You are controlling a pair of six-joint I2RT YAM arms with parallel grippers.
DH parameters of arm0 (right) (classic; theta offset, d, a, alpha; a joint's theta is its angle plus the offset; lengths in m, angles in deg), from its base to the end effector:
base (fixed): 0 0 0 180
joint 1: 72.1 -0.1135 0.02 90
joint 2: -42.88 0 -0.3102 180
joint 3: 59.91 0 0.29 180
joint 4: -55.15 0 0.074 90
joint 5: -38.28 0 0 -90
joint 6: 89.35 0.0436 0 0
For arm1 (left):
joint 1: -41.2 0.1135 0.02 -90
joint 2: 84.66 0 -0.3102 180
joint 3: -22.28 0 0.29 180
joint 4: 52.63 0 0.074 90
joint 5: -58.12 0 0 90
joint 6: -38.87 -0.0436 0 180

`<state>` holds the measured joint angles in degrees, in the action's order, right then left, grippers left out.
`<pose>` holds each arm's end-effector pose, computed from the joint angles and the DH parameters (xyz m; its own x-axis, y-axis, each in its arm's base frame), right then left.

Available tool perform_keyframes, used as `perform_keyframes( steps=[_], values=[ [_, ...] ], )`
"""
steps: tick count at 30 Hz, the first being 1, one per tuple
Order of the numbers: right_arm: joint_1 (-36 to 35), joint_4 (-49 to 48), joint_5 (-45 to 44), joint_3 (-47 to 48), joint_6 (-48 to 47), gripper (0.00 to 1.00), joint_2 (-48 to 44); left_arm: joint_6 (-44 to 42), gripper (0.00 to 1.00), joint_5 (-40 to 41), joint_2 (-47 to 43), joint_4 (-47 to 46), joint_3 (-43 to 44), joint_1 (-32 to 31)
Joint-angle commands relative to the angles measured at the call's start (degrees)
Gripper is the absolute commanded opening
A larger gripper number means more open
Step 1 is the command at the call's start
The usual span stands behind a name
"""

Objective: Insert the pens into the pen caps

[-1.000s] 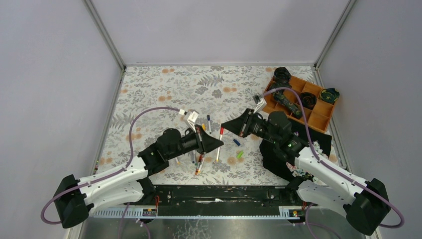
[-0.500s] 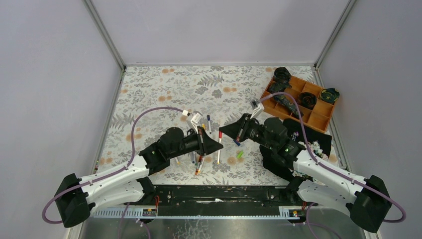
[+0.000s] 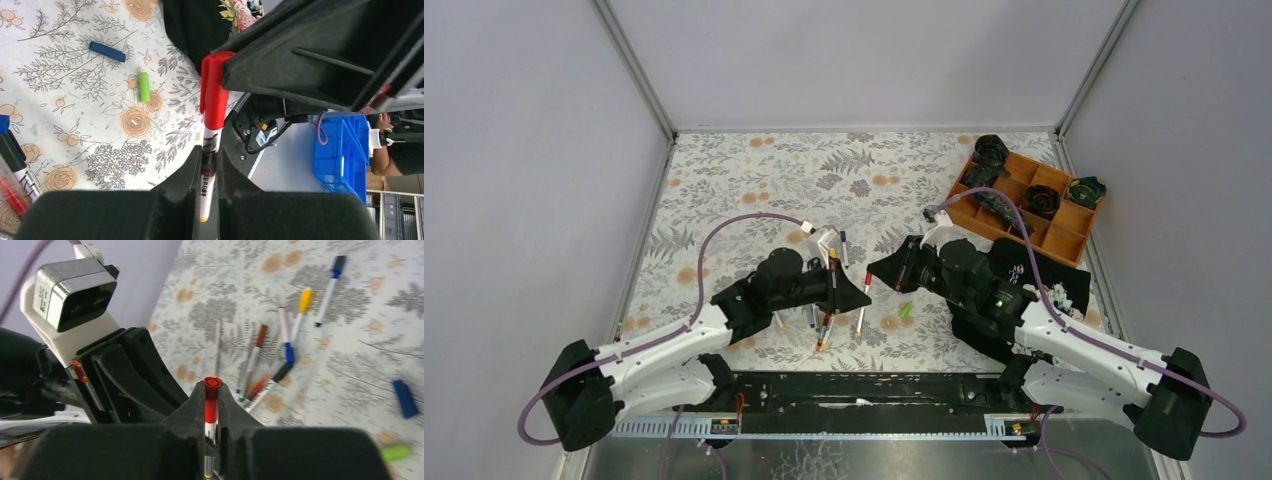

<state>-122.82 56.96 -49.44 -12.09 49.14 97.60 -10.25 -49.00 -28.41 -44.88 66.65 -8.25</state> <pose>0.1537 0.1907 0.3141 -0.6614 0.3732 -0.6506 -0.4573 0.4869 0.7442 0.1465 -0.1910 0.2729 -0.7584 -0.0757 -0.6474 0.5424 0.4775 -0.6912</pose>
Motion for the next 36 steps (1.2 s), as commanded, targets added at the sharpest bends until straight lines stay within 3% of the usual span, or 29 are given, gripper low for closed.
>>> perform_keyframes(
  steps=[1, 5, 8, 16, 19, 24, 30, 33, 36],
  values=[
    [-3.69, 18.46, -6.15, 5.96, -5.06, 0.21, -2.15, 1.66, 0.0, 10.37, 6.02, -2.37, 1.0, 2.61],
    [-3.73, 23.56, -13.99, 8.51, -7.31, 0.46, -1.96, 1.64, 0.0, 12.37, 13.42, 1.2, 3.24, 1.39],
    [-3.69, 25.66, -16.54, 8.22, -7.57, 0.57, -1.57, 0.77, 0.0, 14.69, 19.22, 4.04, 5.97, 0.3],
    [-3.69, 30.19, -21.39, 3.3, -4.3, 0.61, -0.96, -0.42, 0.08, 18.5, 30.22, 8.7, 11.0, -1.89],
    [-3.69, 29.96, -21.34, 1.59, -3.44, 0.61, -1.98, -0.24, 0.2, 20.49, 31.32, 11.16, 11.93, -2.1],
    [-3.7, 30.11, -21.95, 0.62, -3.19, 0.62, -3.01, -1.45, 0.32, 22.74, 26.85, 12.07, 10.95, -2.14],
    [-3.75, 29.02, -22.1, 0.33, -3.98, 0.62, -1.89, 5.71, 0.45, 37.91, 17.59, 24.35, 6.85, -1.07],
    [-3.73, 28.82, -21.92, 0.41, -4.01, 0.63, -1.04, 12.64, 0.48, 42.48, 11.95, 30.99, 2.8, 2.66],
    [-3.71, 28.49, -21.88, 0.35, -3.95, 0.63, -0.84, 15.26, 0.47, 41.09, 5.56, 33.86, -1.72, 7.97]
  ],
)
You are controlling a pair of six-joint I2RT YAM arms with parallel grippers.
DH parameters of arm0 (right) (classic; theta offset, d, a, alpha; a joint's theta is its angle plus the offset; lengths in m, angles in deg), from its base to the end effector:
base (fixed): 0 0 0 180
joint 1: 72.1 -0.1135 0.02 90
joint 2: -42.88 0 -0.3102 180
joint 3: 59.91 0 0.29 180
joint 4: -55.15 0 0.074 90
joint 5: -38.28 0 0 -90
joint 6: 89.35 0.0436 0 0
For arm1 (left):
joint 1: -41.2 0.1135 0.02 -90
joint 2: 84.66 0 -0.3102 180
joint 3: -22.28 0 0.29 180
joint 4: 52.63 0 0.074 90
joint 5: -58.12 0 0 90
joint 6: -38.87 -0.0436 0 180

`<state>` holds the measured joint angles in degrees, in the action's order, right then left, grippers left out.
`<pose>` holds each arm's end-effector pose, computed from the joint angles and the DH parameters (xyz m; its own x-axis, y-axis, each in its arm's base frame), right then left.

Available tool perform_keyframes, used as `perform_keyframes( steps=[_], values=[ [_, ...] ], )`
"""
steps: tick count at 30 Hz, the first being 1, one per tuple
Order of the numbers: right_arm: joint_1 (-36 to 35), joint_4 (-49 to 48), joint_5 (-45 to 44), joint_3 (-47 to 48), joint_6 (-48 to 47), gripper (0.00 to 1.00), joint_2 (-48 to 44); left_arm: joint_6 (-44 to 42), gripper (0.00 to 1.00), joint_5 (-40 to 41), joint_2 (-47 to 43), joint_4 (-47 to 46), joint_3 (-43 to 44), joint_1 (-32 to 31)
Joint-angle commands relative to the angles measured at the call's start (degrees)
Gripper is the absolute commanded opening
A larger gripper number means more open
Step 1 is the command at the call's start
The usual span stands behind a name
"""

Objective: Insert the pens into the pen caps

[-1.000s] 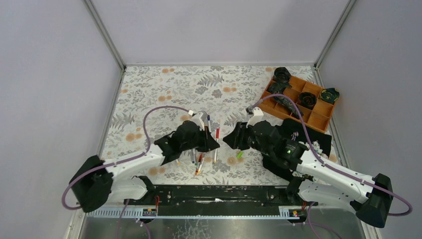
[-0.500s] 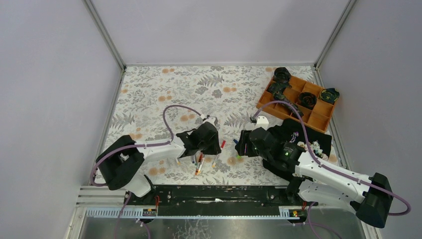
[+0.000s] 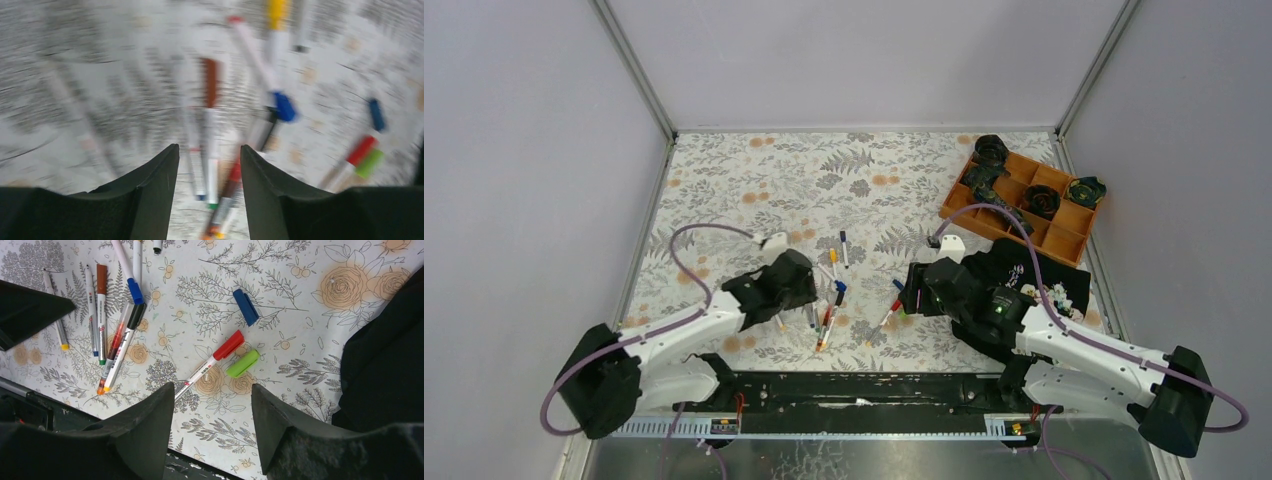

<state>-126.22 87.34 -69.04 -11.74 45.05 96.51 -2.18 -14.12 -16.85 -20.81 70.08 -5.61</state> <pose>0.1373 0.1676 0.2651 -0.7003 0.1715 -0.6929 -0.2035 0.8825 0.4240 0.1786 -0.1708 0.2107 -0.7797 -0.2188 -0.5867 -0.0345 0.9506 -0.3086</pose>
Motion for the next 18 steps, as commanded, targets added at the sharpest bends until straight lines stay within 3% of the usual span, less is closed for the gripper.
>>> perform_keyframes(
  steps=[1, 6, 13, 15, 18],
  values=[
    [-0.3, -2.06, -2.09, -0.08, 0.22, 0.64, 0.3, 7.66, 0.47, 5.75, -7.73, 10.57, -6.39, 6.75],
    [-0.29, -3.18, -0.49, -0.33, 0.42, 0.64, 1.21, 8.01, 0.43, 4.94, -11.54, 12.07, -10.55, 11.32],
    [-0.3, -3.79, 1.98, 0.4, 0.48, 0.64, 3.6, 6.1, 0.32, 3.86, -7.18, 10.76, -10.09, 13.0],
    [-0.28, -4.07, 2.36, 0.42, 0.66, 0.64, 3.99, 5.74, 0.25, 3.42, -5.83, 9.93, -10.29, 13.05],
    [-0.28, -4.77, 2.77, 0.65, 1.13, 0.64, 4.33, 4.64, 0.03, 2.39, -4.18, 8.99, -10.17, 13.05]
  ],
)
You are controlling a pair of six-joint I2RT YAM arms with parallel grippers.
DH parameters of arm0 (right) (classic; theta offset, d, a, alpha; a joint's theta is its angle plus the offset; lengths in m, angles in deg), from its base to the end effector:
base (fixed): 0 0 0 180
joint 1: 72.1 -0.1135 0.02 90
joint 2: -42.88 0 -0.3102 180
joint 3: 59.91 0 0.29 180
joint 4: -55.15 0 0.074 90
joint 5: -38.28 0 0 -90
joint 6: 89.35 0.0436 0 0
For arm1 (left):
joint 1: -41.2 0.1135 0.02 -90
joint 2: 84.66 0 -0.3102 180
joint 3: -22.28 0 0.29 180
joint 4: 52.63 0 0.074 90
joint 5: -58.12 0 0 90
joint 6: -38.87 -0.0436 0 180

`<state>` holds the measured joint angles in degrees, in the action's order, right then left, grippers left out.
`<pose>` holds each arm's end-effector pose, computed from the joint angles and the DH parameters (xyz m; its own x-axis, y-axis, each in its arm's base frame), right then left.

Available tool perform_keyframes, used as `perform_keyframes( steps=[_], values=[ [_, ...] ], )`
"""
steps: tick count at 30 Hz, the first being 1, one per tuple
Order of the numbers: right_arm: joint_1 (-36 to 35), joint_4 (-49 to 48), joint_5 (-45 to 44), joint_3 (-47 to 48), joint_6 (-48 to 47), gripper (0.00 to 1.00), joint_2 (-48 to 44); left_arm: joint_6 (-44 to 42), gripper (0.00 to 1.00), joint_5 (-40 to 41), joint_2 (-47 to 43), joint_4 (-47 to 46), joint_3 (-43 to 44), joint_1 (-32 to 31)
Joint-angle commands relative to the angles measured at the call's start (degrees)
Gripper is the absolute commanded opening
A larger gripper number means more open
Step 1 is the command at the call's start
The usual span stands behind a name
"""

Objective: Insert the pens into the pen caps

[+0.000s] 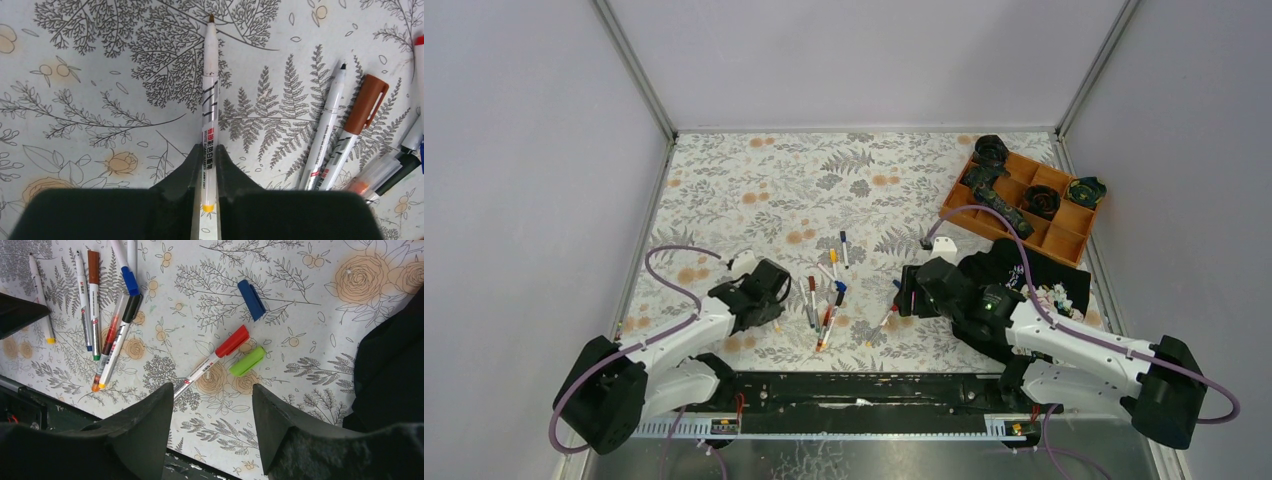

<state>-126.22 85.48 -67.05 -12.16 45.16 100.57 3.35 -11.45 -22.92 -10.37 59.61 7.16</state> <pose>0.1432 0.1783 0.2506 -0.7351 0.1373 -0.6639 -0.2074 0.8868 0.4130 0.1599 -0.0897 0.1614 -0.7758 -0.3964 -0.4910 -0.3811 0.9145 -0.1361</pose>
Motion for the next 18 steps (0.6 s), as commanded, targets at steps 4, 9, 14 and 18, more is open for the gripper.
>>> perform_keyframes(
  steps=[4, 9, 14, 18],
  values=[
    [-0.2, -6.05, 2.99, 1.6, 1.97, 0.68, 0.35, -7.62, 0.0, -5.77, -0.2, -5.58, 1.59, -0.11],
    [1.85, -13.67, 10.06, 2.52, 3.87, 0.75, 0.43, -18.78, 0.0, -19.72, -9.82, -19.76, 1.81, -6.6],
    [5.71, -21.8, 20.59, 3.44, 7.29, 0.79, 2.17, -19.29, 0.0, -38.88, -14.14, -33.43, -0.06, -8.95],
    [5.92, -24.44, 25.38, 6.34, 7.36, 0.79, 4.72, -18.72, 0.0, -42.58, -12.35, -36.19, 1.39, -12.93]
  ],
)
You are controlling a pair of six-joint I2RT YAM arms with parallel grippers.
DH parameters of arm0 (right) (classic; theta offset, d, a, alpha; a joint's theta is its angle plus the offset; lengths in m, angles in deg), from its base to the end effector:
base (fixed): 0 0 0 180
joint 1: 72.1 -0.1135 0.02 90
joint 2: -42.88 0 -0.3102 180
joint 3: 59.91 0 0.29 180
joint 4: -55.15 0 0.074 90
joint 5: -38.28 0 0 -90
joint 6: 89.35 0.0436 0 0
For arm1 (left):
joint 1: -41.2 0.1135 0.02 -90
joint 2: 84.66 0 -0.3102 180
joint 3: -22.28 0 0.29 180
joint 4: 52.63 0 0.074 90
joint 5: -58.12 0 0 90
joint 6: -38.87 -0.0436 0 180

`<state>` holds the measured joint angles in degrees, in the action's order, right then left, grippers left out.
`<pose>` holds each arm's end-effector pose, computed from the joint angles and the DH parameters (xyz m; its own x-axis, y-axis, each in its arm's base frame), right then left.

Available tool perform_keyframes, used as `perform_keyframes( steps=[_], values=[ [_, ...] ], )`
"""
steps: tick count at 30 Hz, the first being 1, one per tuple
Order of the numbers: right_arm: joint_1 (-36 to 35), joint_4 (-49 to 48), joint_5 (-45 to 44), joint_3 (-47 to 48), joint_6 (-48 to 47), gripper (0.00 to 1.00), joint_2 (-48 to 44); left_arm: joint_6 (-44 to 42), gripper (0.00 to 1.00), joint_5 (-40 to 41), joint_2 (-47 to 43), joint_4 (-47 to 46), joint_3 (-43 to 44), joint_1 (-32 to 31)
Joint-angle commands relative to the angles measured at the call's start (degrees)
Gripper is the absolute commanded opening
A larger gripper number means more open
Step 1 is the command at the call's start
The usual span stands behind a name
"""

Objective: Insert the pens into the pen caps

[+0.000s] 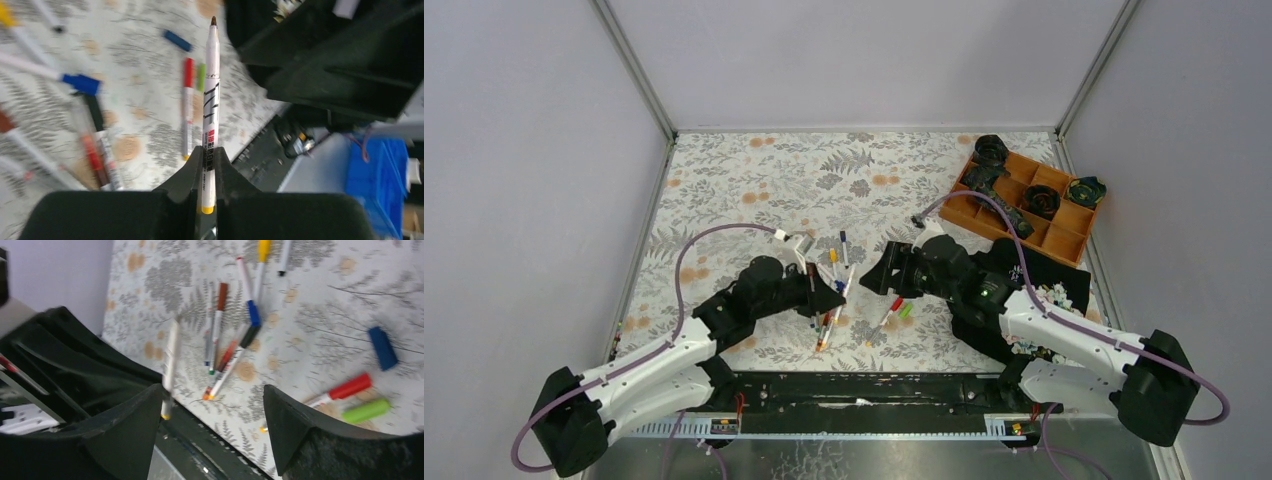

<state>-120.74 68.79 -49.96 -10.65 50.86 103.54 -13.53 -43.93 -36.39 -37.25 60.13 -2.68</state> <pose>0.1700 0.1951 0.2768 -0.7696 0.2882 -0.5698 -0.2770 0.6534 0.7045 0.1406 -0.1478 0.2418 -0.7448 -0.1116 -0.6579 0.4530 0.6393 -0.6213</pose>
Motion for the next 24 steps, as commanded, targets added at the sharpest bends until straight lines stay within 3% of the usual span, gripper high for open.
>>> perform_keyframes(
  steps=[1, 6, 9, 14, 16, 18, 19, 22, 24],
  values=[
    [0.43, -7.82, 8.93, 5.41, 1.56, 0.79, 2.38, -2.06, 0.0, -9.85, 1.39, -9.4, 1.36, -4.08],
    [0.39, -7.85, 9.85, 5.99, 1.47, 0.73, 4.27, -1.52, 0.0, -9.26, 2.05, -11.92, 1.88, -6.66],
    [0.42, -7.68, 11.55, 6.08, 1.56, 0.59, 5.59, -0.86, 0.0, -8.2, 1.83, -13.35, 1.41, -6.91],
    [0.44, -7.69, 13.63, 5.95, 1.62, 0.24, 6.66, 0.79, 0.0, -6.42, 1.7, -15.67, -0.08, -6.97],
    [0.46, -7.67, 13.62, 5.66, 1.69, 0.03, 6.45, 1.5, 0.04, -5.82, 2.05, -15.88, -0.4, -7.01],
    [0.41, -7.79, 13.58, 5.66, 1.88, 0.0, 6.25, 1.89, 0.25, -5.89, 2.9, -15.7, -0.51, -7.01],
    [0.39, -7.95, 13.66, 5.7, 2.12, 0.0, 6.08, 1.94, 0.3, -6.04, 3.41, -15.66, -0.58, -7.13],
    [0.4, -8.9, 13.92, 5.74, 2.92, 0.0, 5.56, 1.59, 0.38, -6.26, 5.08, -14.94, -0.32, -7.71],
    [0.4, -9.15, 13.82, 5.82, 3.04, 0.0, 5.31, 1.07, 0.37, -6.24, 6.16, -14.2, 0.19, -8.41]
  ],
)
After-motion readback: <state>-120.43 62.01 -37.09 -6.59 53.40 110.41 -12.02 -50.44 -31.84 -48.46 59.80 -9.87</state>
